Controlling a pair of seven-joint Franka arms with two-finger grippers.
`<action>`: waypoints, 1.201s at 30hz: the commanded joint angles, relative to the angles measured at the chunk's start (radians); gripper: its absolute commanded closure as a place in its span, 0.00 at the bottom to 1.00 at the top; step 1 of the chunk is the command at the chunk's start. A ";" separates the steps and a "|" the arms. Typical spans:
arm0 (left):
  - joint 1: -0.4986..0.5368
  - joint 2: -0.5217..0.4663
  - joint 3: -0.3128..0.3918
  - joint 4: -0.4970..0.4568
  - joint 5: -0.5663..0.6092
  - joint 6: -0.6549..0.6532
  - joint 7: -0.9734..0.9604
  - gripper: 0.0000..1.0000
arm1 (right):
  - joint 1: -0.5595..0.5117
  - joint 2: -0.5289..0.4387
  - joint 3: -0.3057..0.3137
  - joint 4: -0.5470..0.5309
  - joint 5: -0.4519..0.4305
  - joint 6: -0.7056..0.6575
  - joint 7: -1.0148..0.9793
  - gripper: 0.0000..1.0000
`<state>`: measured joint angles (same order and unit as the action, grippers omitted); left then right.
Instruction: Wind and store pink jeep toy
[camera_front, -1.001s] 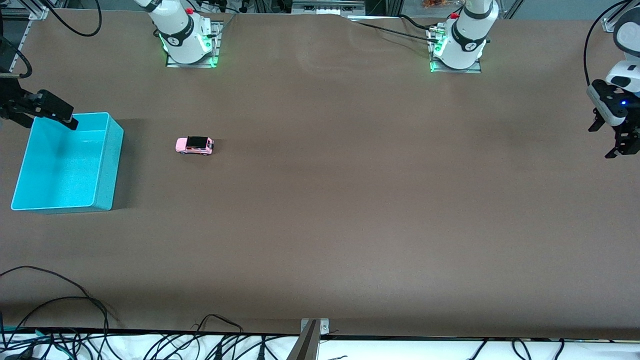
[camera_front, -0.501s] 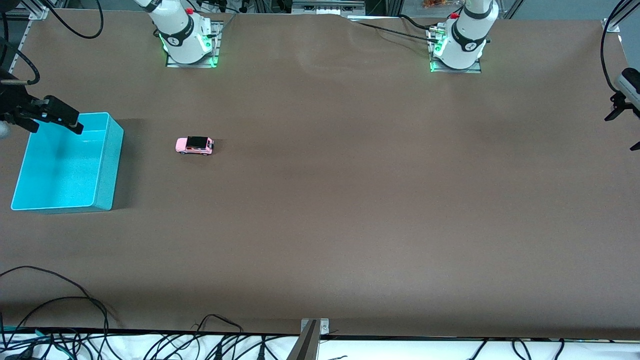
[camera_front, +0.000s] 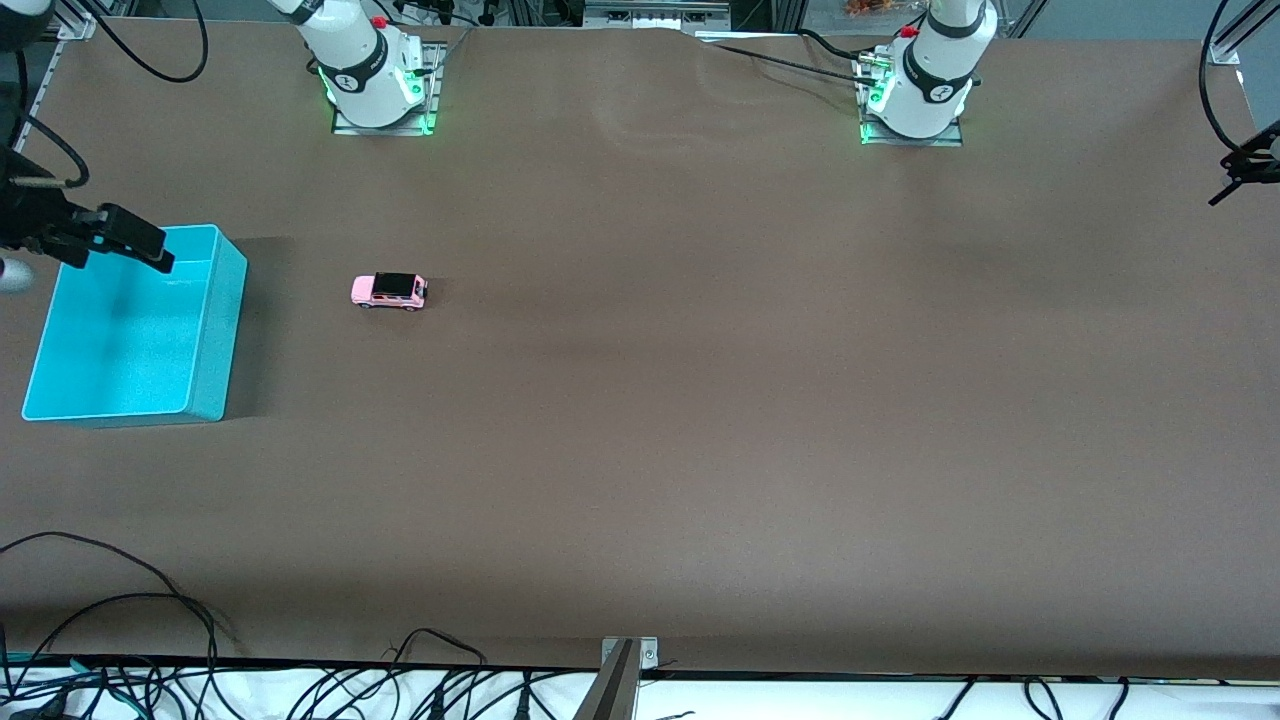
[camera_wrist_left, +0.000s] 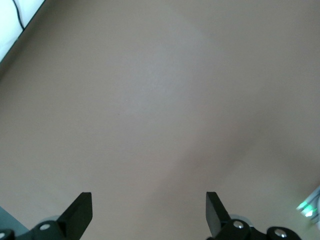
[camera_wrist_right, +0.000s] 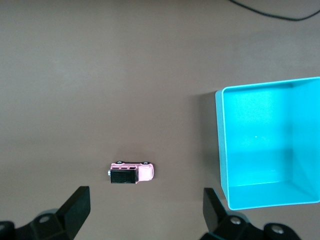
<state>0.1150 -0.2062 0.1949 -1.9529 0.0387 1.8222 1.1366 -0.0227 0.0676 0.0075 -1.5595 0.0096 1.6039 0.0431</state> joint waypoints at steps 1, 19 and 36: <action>-0.011 0.005 -0.064 0.086 -0.002 -0.115 -0.240 0.00 | 0.006 0.041 0.000 0.015 0.010 -0.012 0.018 0.00; -0.014 0.139 -0.219 0.368 0.000 -0.363 -0.935 0.00 | 0.006 0.133 0.002 0.018 0.000 -0.012 0.087 0.00; -0.063 0.183 -0.267 0.451 0.015 -0.440 -1.167 0.00 | 0.035 0.166 0.005 -0.077 0.010 -0.036 0.628 0.00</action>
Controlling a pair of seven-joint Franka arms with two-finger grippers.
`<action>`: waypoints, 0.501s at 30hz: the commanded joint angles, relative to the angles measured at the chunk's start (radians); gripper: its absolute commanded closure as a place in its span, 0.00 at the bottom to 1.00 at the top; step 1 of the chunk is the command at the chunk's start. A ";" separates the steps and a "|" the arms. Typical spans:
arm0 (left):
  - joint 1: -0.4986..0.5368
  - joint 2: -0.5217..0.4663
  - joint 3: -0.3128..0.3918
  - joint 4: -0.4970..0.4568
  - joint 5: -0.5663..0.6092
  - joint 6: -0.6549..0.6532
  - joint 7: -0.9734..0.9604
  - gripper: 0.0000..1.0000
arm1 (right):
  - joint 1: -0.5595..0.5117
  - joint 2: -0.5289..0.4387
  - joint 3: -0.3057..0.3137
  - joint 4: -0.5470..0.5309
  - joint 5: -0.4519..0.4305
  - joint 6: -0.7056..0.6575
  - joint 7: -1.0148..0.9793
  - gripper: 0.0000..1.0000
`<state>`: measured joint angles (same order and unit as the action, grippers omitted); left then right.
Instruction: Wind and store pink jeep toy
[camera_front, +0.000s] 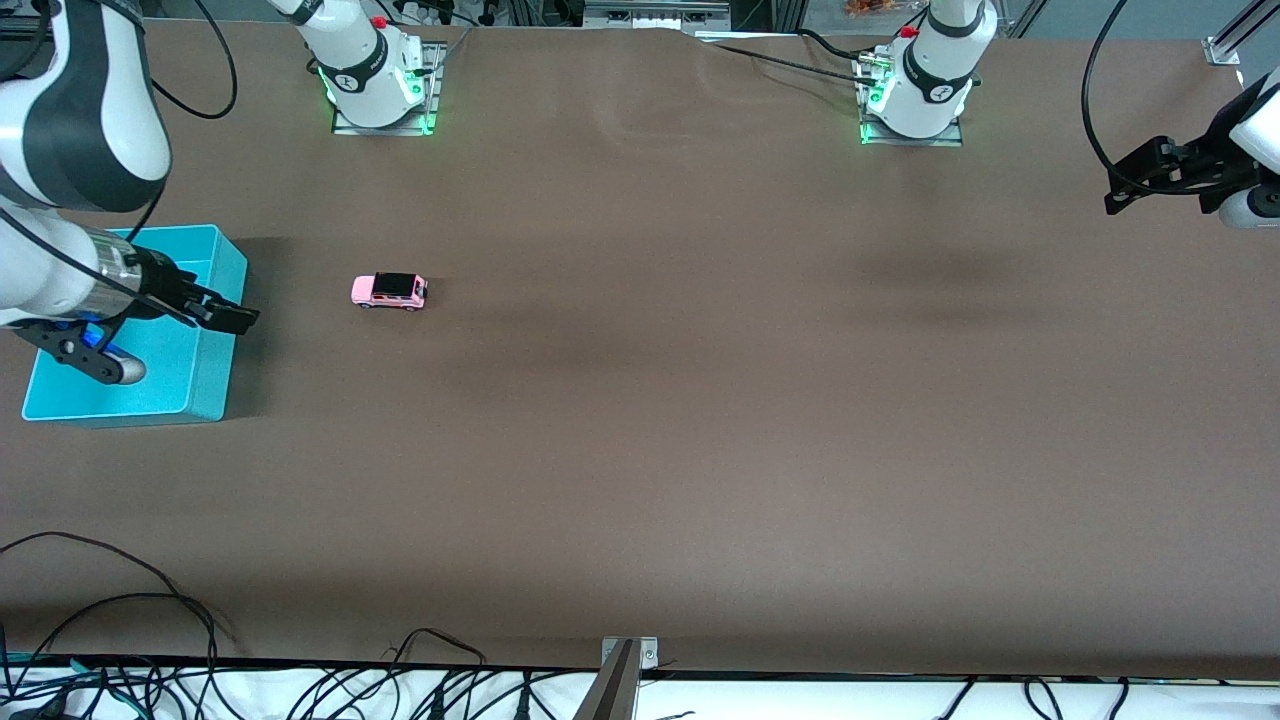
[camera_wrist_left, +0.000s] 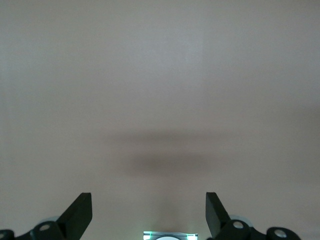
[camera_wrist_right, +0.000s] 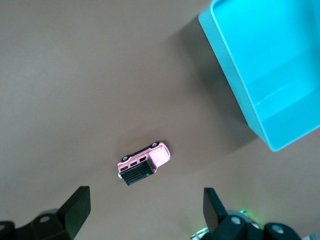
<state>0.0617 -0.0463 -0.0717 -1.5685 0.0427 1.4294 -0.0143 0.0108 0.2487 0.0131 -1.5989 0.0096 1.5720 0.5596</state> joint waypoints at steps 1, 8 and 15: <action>-0.010 0.029 0.000 0.076 0.009 -0.050 -0.015 0.00 | 0.003 -0.016 0.001 -0.047 0.010 -0.003 0.140 0.00; -0.008 0.106 0.007 0.116 0.019 -0.050 -0.016 0.00 | 0.035 -0.014 0.002 -0.121 0.019 0.062 0.376 0.00; -0.008 0.114 0.009 0.139 -0.006 -0.049 -0.019 0.00 | 0.106 -0.016 0.002 -0.268 0.024 0.219 0.689 0.00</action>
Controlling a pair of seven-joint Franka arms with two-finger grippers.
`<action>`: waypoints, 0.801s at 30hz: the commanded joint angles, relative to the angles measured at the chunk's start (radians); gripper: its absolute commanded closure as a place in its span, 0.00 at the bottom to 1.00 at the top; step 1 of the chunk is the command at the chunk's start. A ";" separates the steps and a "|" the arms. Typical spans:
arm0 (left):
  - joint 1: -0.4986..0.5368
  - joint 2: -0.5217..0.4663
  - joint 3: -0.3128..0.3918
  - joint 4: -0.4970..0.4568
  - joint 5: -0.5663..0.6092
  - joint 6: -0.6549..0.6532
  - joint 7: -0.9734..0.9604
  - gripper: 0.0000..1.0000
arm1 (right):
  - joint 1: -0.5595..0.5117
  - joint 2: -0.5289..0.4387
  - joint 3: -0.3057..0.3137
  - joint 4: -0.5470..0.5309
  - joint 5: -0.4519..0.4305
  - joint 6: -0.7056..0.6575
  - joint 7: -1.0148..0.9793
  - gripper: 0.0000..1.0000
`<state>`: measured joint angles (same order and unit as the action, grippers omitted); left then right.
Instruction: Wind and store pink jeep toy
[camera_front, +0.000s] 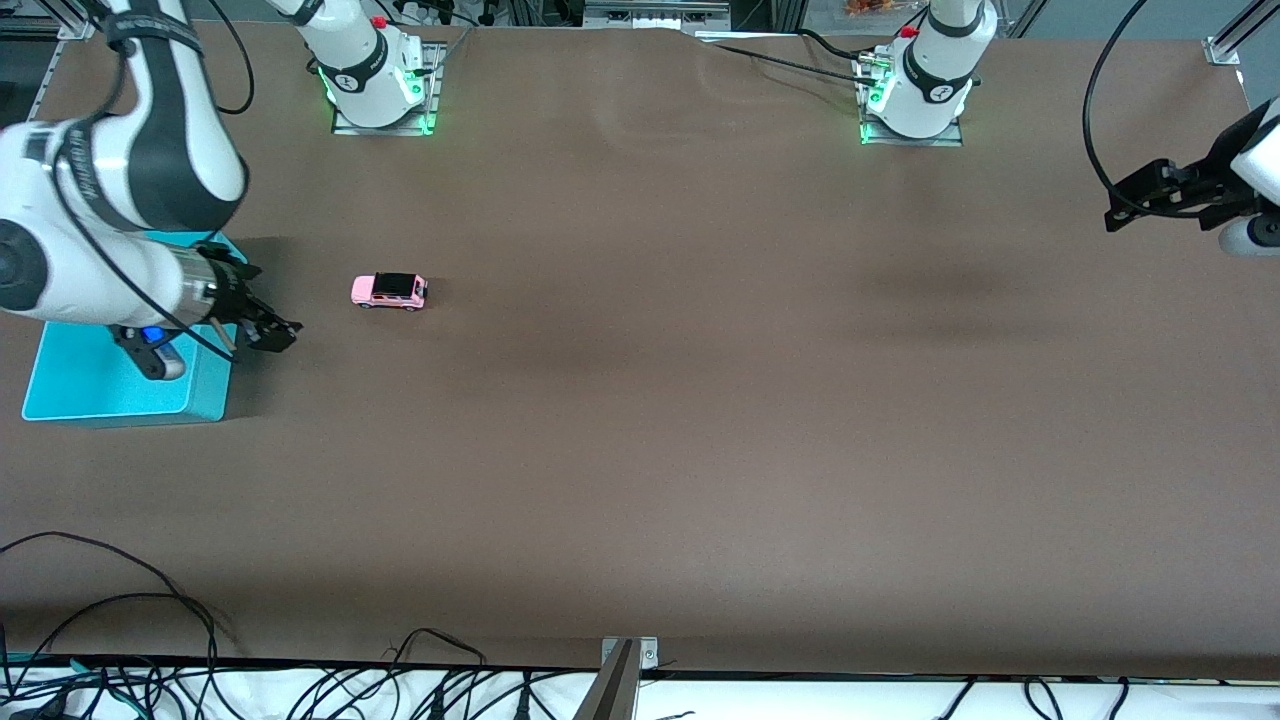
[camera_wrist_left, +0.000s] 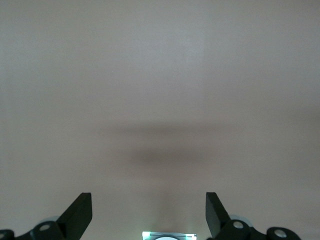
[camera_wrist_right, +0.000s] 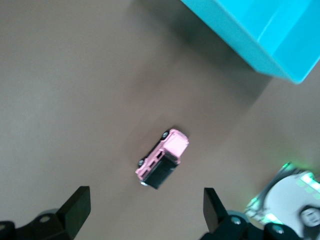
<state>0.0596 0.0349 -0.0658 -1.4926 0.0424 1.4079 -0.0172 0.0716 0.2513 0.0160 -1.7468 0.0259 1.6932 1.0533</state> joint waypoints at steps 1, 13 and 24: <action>-0.006 0.033 0.003 0.063 -0.006 -0.027 -0.017 0.00 | 0.048 -0.020 -0.001 -0.153 0.006 0.121 0.242 0.00; -0.011 0.031 0.004 0.063 -0.009 -0.027 -0.020 0.00 | 0.105 -0.069 0.001 -0.434 0.003 0.394 0.493 0.00; -0.024 0.026 0.012 0.060 -0.009 -0.027 -0.020 0.00 | 0.116 -0.127 0.001 -0.599 0.005 0.552 0.593 0.00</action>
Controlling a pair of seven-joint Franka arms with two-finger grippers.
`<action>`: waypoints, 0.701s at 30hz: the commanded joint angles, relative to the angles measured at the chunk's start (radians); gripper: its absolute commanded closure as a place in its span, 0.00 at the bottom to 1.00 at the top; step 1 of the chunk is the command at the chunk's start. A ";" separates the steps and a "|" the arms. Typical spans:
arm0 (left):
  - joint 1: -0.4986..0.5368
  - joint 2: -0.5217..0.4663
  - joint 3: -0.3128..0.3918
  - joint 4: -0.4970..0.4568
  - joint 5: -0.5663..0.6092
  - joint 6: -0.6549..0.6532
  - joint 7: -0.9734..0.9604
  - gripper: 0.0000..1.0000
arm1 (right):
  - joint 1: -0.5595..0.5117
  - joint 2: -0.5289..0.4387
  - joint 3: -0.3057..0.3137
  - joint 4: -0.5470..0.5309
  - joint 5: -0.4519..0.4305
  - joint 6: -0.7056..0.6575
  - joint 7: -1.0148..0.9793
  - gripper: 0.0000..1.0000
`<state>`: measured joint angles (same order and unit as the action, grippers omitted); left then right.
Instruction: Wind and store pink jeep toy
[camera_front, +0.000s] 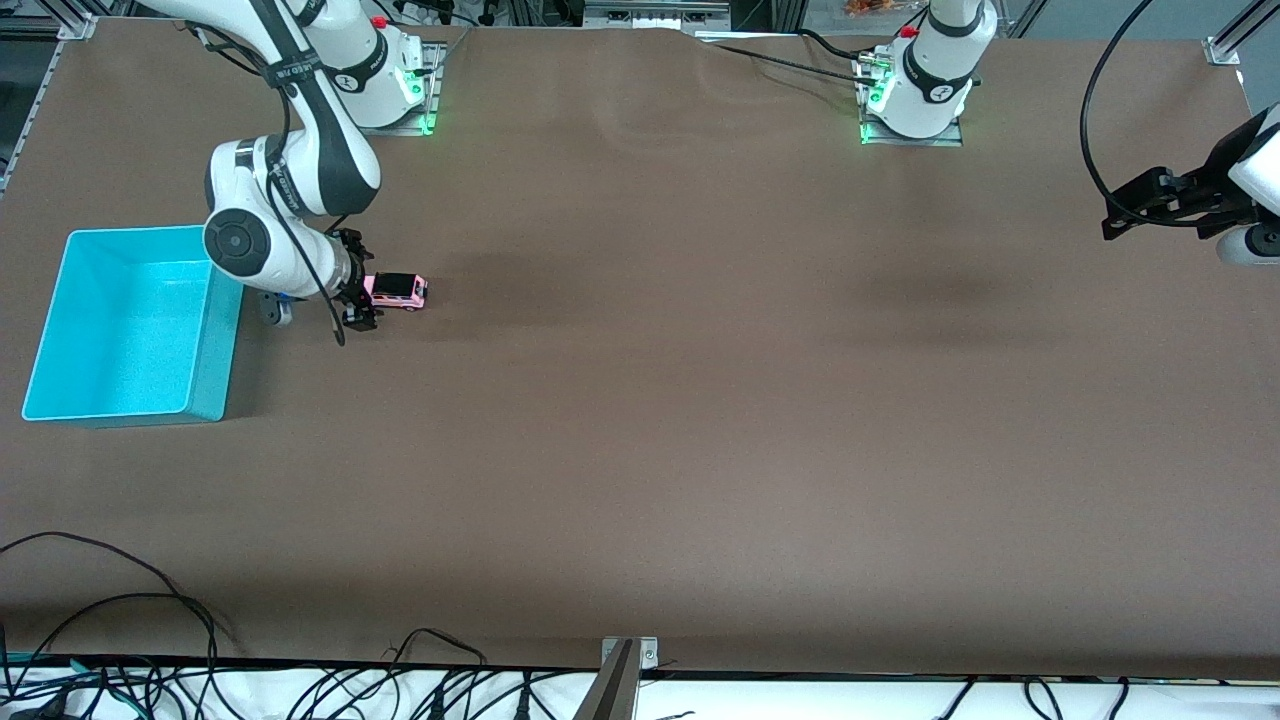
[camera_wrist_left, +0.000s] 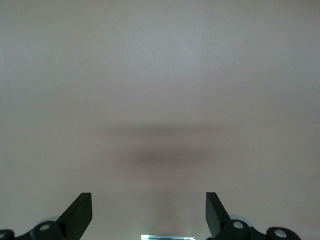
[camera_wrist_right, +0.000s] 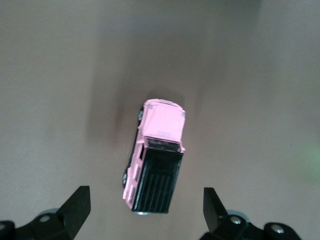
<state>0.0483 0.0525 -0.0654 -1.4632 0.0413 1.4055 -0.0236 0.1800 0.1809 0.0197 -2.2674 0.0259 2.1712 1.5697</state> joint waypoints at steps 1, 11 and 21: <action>-0.013 0.007 0.010 0.030 -0.008 -0.026 -0.013 0.00 | 0.007 -0.057 -0.003 -0.096 0.005 0.112 0.099 0.00; -0.002 0.009 0.009 0.032 -0.026 -0.026 -0.015 0.00 | 0.009 -0.058 -0.003 -0.230 0.005 0.320 0.148 0.00; 0.002 0.009 0.010 0.030 -0.026 -0.026 -0.015 0.00 | 0.030 -0.044 0.000 -0.274 0.005 0.390 0.176 0.00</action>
<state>0.0488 0.0525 -0.0610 -1.4613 0.0354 1.4024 -0.0302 0.1898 0.1562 0.0202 -2.5113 0.0259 2.5342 1.7131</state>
